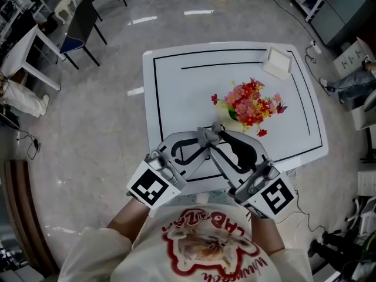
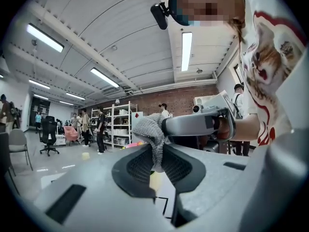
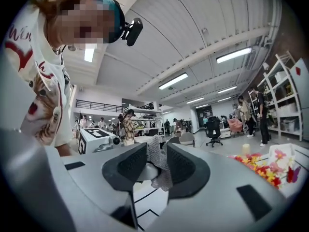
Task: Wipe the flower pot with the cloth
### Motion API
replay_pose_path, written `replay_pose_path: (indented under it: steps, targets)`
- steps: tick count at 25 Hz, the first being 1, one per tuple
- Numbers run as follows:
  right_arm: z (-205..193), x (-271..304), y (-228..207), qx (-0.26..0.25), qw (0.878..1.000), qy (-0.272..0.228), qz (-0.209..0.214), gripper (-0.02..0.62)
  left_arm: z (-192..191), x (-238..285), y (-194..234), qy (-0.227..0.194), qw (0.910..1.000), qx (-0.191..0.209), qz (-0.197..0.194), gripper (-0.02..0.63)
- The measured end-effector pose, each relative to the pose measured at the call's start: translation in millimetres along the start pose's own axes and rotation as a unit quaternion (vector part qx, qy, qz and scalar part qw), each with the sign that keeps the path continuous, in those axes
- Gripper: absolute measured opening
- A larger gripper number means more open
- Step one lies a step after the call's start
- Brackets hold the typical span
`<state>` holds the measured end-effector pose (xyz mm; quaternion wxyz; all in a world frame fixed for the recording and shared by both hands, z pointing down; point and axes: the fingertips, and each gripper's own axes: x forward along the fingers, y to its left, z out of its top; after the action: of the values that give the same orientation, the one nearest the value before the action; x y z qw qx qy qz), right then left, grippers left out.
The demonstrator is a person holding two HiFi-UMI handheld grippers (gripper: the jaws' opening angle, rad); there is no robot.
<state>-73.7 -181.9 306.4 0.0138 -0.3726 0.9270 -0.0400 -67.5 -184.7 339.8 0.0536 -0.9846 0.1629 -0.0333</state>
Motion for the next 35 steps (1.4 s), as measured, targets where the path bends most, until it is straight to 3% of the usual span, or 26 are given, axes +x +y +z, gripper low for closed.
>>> replay_pose_path:
  steps: [4,7,14,18,22,28,35]
  targets:
    - [12,-14,-11,0.003,0.999,-0.027,-0.039,0.126,-3,-4,14,-0.015,0.998,-0.057,0.02,0.041]
    - [28,-29,-27,0.002,0.995,-0.074,-0.069,0.003,-15,-5,31,-0.008,0.9956,-0.082,0.044,0.041]
    - [41,-50,-64,-0.027,0.994,-0.074,-0.079,0.0,-46,5,92,0.021,0.9898,-0.084,0.113,0.041]
    - [44,-62,-96,-0.008,0.995,-0.076,-0.071,0.0,-65,28,127,0.038,0.9895,-0.069,0.121,0.041]
    - [52,-62,-125,-0.007,0.996,-0.075,-0.056,0.0,-86,62,147,0.068,0.9928,-0.042,0.089,0.041]
    - [54,-63,-160,-0.021,0.997,-0.063,-0.038,0.0,-113,122,144,0.094,0.995,-0.034,0.0,0.041]
    - [56,-66,-195,-0.008,0.997,-0.066,-0.044,0.0,-143,178,133,0.137,0.9857,-0.007,-0.097,0.041]
